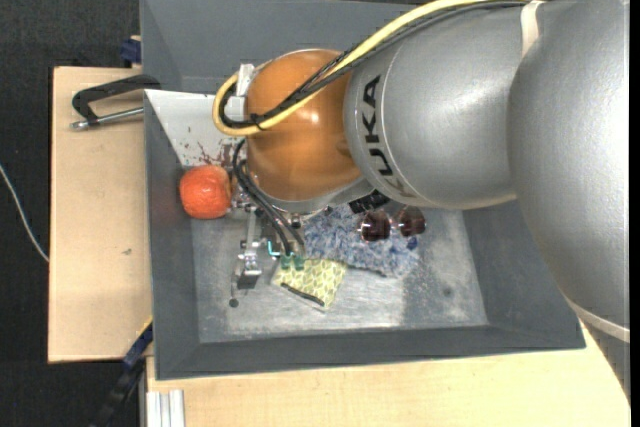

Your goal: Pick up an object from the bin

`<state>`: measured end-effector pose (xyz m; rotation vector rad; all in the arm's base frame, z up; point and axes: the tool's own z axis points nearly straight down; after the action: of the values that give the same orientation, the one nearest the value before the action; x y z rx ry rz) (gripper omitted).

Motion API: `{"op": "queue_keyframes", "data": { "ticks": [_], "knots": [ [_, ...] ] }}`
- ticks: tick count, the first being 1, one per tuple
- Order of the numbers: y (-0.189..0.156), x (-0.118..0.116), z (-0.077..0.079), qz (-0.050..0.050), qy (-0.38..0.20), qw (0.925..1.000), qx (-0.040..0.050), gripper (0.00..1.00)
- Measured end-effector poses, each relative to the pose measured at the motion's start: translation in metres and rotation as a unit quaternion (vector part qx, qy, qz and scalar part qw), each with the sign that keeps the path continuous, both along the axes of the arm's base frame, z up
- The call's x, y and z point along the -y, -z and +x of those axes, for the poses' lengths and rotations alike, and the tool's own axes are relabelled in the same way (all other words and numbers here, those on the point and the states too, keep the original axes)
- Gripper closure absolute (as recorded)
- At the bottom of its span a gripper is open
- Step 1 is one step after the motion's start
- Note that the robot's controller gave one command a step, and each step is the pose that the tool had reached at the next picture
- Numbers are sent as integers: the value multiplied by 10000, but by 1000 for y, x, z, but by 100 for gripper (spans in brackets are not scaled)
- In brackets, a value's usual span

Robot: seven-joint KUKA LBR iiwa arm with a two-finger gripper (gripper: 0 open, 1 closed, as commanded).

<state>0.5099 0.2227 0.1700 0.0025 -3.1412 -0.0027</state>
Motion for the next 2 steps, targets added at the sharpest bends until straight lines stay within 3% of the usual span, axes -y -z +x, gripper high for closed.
{"op": "queue_keyframes", "data": {
  "ticks": [1,2],
  "knots": [
    [0,1,1,1,8,10000,5,0],
    [51,43,15,12,-1490,9888,47,0]
  ]
}}
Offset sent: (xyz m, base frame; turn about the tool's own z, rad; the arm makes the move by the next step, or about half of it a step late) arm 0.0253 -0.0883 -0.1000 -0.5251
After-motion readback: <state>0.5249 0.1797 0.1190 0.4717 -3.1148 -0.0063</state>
